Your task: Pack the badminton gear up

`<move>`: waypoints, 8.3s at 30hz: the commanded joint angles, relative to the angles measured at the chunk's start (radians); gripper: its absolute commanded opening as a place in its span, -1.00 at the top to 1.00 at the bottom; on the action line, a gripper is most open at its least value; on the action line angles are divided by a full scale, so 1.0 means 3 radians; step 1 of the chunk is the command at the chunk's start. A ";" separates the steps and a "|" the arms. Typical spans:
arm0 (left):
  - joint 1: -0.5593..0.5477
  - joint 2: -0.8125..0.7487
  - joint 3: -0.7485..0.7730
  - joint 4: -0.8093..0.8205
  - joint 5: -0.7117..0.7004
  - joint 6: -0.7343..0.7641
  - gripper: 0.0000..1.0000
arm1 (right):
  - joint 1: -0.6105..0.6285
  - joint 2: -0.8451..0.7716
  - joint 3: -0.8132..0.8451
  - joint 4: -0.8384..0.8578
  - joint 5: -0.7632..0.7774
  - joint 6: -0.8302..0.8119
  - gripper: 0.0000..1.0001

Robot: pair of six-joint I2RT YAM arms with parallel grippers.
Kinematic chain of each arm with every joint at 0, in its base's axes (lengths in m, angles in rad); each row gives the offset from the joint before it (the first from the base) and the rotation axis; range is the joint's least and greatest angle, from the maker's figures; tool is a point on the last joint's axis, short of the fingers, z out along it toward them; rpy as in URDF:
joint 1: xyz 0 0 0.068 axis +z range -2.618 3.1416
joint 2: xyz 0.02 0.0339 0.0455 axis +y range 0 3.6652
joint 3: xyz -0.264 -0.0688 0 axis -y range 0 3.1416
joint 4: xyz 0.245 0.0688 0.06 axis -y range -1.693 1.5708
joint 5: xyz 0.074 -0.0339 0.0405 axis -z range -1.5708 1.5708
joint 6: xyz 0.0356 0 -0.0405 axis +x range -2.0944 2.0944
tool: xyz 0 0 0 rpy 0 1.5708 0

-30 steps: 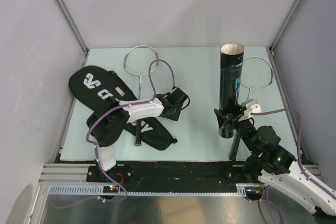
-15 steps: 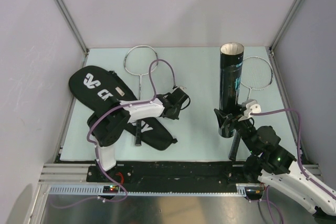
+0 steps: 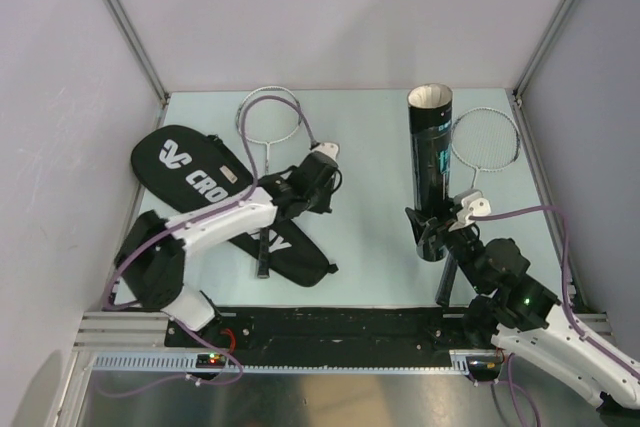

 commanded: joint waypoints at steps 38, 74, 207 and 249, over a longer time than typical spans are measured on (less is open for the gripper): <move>0.0167 -0.3513 -0.0152 -0.0695 0.1672 -0.0280 1.00 | 0.0048 0.1028 -0.0969 0.1930 -0.1654 -0.2135 0.50; 0.0145 -0.3414 -0.0638 -0.0198 0.2283 -0.0734 1.00 | 0.0231 0.1324 -0.0954 0.2068 -0.1317 -0.2122 0.55; 0.0208 -0.3119 0.0180 -0.0484 -0.0047 0.0481 -0.99 | 0.0198 0.1768 -0.0188 0.1838 -0.0799 -0.0833 0.60; 0.0235 -0.2155 -0.1715 -0.0438 -0.0957 -0.0909 -0.99 | -0.2242 0.5119 0.2734 -0.0925 -0.0988 0.1351 -0.38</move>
